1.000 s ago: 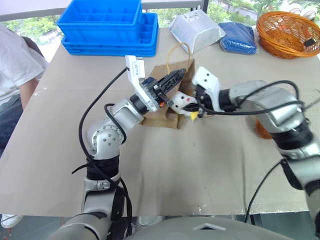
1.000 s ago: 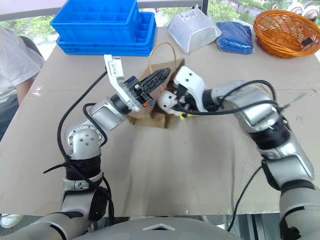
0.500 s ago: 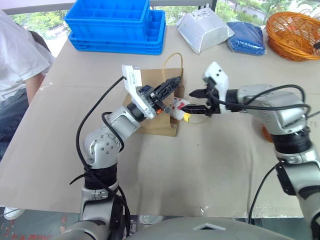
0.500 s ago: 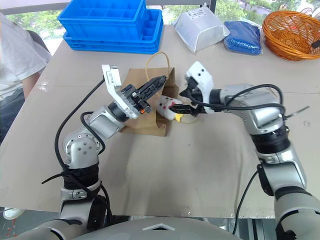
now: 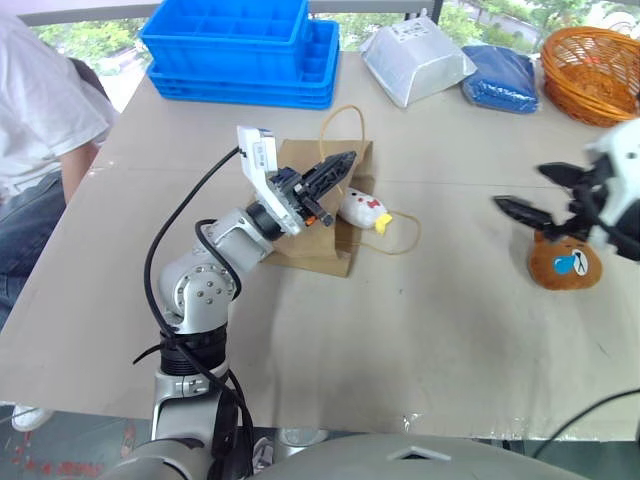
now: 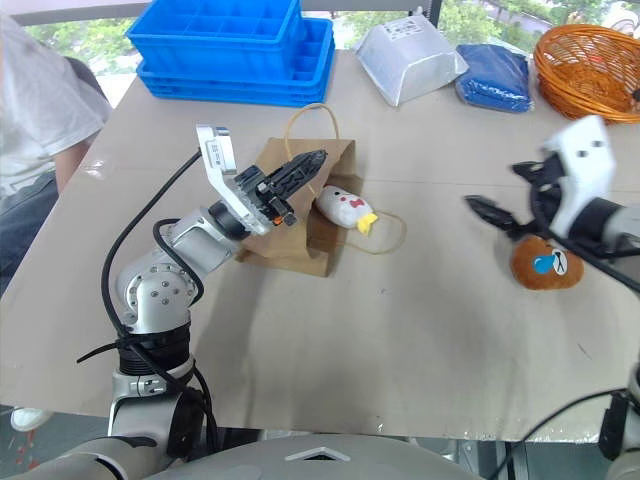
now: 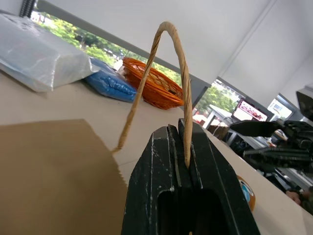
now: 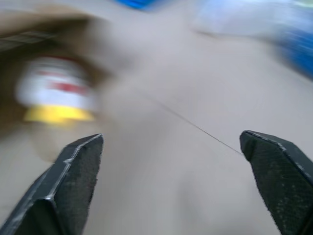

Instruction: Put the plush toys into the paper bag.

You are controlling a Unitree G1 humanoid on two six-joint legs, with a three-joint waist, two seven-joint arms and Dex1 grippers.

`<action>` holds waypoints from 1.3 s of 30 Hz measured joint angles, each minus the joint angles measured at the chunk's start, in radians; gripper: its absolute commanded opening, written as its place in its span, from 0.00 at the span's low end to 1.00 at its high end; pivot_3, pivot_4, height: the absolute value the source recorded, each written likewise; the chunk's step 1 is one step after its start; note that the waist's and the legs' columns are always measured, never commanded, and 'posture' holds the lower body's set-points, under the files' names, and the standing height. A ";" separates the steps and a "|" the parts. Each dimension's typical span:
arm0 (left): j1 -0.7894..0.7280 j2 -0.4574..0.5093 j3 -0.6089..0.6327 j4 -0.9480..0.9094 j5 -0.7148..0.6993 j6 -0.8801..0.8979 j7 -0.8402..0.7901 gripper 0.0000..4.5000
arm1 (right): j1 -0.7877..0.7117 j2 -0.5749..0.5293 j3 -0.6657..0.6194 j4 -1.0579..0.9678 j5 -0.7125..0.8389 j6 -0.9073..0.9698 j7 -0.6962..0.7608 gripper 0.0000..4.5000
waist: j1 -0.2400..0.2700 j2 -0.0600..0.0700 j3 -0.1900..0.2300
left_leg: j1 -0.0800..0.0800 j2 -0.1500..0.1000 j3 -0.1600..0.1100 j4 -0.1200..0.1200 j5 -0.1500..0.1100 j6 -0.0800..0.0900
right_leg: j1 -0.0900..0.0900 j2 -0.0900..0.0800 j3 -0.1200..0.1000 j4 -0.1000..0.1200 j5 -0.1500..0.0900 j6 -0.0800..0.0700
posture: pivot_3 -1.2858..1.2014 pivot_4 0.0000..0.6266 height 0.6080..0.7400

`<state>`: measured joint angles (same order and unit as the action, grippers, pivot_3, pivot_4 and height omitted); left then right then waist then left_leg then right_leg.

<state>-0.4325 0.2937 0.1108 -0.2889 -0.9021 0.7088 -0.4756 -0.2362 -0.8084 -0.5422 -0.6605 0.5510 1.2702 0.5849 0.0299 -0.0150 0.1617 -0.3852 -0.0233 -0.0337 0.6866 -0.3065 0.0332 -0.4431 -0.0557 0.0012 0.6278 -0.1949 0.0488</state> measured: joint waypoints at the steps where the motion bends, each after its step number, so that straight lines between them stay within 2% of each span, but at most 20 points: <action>1: -0.006 -0.005 -0.005 0.003 0.003 -0.001 -0.006 0.00 | 0.066 -0.027 -0.029 -0.011 -0.019 0.018 -0.017 0.99 | 0.001 0.000 0.000 | 0.002 0.000 -0.001 0.000 0.000 0.000 | 0.003 0.001 -0.001 0.000 0.000 0.000 | 0.52 0.24 1.00; 4: -0.012 -0.006 -0.005 0.018 0.017 -0.010 -0.020 0.00 | 0.184 -0.030 -0.037 0.037 -0.073 0.049 -0.064 0.99 | -0.013 0.000 -0.001 | 0.007 0.001 0.000 0.000 -0.001 0.002 | 0.007 0.002 0.000 -0.001 0.000 0.000 | 0.52 0.24 1.00; 7: -0.019 -0.008 -0.011 0.027 0.024 -0.017 -0.035 0.00 | 0.254 -0.028 0.023 0.102 -0.104 0.028 -0.082 0.99 | -0.022 0.000 -0.001 | 0.008 0.001 0.002 0.000 -0.002 0.003 | 0.007 0.004 0.002 0.000 0.000 0.000 | 0.52 0.24 1.00; 8: -0.021 -0.009 -0.015 0.027 0.030 -0.018 -0.041 0.00 | 0.263 -0.024 0.043 0.125 -0.112 0.015 -0.085 0.94 | -0.023 0.000 -0.001 | 0.009 0.001 0.002 0.000 -0.002 0.003 | 0.007 0.004 0.003 0.000 0.000 0.000 | 0.52 0.24 1.00; 11: -0.025 -0.011 -0.022 0.031 0.040 -0.021 -0.047 0.00 | 0.279 -0.009 0.105 0.203 -0.138 -0.065 -0.088 0.70 | -0.023 0.000 -0.001 | 0.010 0.001 0.002 0.001 0.000 0.000 | 0.009 0.005 0.003 0.000 0.000 0.000 | 0.52 0.24 1.00; 17: -0.019 -0.012 -0.023 0.031 0.054 -0.025 -0.044 0.00 | 0.278 -0.003 0.133 0.250 -0.154 -0.173 -0.083 0.03 | -0.016 0.000 -0.001 | 0.011 0.002 0.001 0.001 0.000 0.000 | 0.011 0.005 0.003 -0.001 0.000 0.000 | 0.52 0.24 1.00; 23: -0.008 -0.014 -0.018 0.025 0.055 -0.032 -0.038 0.00 | 0.305 0.024 0.098 0.246 -0.134 -0.259 -0.042 0.01 | -0.017 0.000 -0.001 | 0.011 0.002 0.000 0.001 0.000 0.000 | 0.011 0.005 0.003 -0.001 0.000 0.000 | 0.52 0.24 1.00; 27: -0.006 -0.015 0.008 0.025 0.036 -0.027 -0.026 0.00 | 0.285 0.060 0.023 0.165 -0.022 -0.295 0.019 0.01 | -0.020 0.000 -0.001 | 0.011 0.003 0.001 0.001 0.000 0.001 | 0.011 0.005 0.003 0.000 0.000 0.000 | 0.52 0.24 1.00; 28: -0.006 -0.015 0.011 0.025 0.034 -0.025 -0.024 0.00 | 0.263 0.065 0.014 0.137 0.011 -0.295 0.028 0.01 | -0.022 0.000 -0.001 | 0.011 0.003 0.001 0.001 0.000 0.001 | 0.011 0.006 0.003 0.000 0.000 0.000 | 0.52 0.24 1.00; 31: -0.001 -0.015 0.020 0.023 0.016 -0.019 -0.032 0.00 | 0.062 0.072 0.049 0.031 0.131 -0.294 0.024 0.01 | -0.032 0.000 0.000 | 0.013 0.004 0.001 0.001 -0.002 0.003 | 0.012 0.006 0.003 0.000 0.000 0.000 | 0.52 0.24 1.00; 34: -0.001 -0.016 0.028 0.023 0.011 -0.020 -0.035 0.00 | -0.127 0.102 0.217 0.038 0.108 -0.327 -0.014 0.01 | -0.037 -0.001 0.000 | 0.014 0.004 0.000 0.001 0.000 0.000 | 0.013 0.007 0.003 0.000 0.000 0.000 | 0.52 0.24 1.00; 36: -0.006 -0.020 0.036 0.024 0.007 -0.023 -0.040 0.00 | -0.234 0.121 0.426 0.113 0.001 -0.397 -0.016 0.01 | -0.040 -0.001 0.000 | 0.014 0.004 0.001 0.001 0.000 0.000 | 0.012 0.006 0.003 0.000 0.000 0.000 | 0.52 0.24 1.00; 39: -0.019 -0.028 0.045 0.024 -0.005 -0.025 -0.039 0.00 | -0.293 0.145 0.670 0.245 -0.142 -0.503 0.019 0.01 | -0.035 -0.001 0.000 | 0.013 0.003 -0.001 0.001 0.000 0.000 | 0.012 0.005 0.002 0.000 0.000 0.000 | 0.52 0.24 1.00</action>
<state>-0.4519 0.2662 0.1561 -0.2648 -0.9069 0.6834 -0.5147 -0.5297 -0.6637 0.1276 -0.4151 0.4089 0.7671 0.6039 -0.0051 -0.0159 0.1614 -0.3719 -0.0205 -0.0348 0.6874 -0.3064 0.0331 -0.4309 -0.0507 0.0029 0.6274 -0.1952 0.0488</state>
